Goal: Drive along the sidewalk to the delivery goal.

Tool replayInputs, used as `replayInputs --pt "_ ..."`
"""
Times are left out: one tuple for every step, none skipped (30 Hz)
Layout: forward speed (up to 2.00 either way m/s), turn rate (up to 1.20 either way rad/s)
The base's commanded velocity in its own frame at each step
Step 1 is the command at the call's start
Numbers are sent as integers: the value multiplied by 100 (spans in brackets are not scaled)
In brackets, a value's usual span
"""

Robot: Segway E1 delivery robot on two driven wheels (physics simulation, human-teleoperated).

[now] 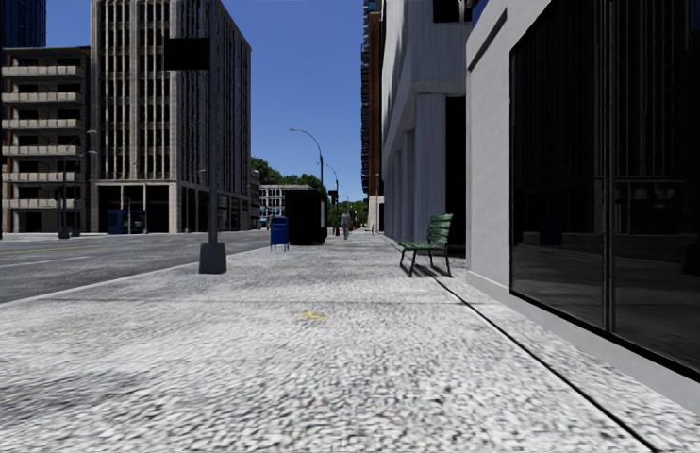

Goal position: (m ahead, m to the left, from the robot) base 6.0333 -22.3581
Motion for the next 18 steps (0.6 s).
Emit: replayInputs --pt "200 0" --pt "200 0" --pt "200 0" --pt "200 0" --pt "200 0" --pt "200 0" --pt "200 0" --pt "200 0" --pt "200 0" --pt "200 0" --pt "200 0" --pt "200 0" --pt "200 0" --pt "200 0" --pt "200 0" --pt "200 0" --pt "200 0" --pt "200 0"
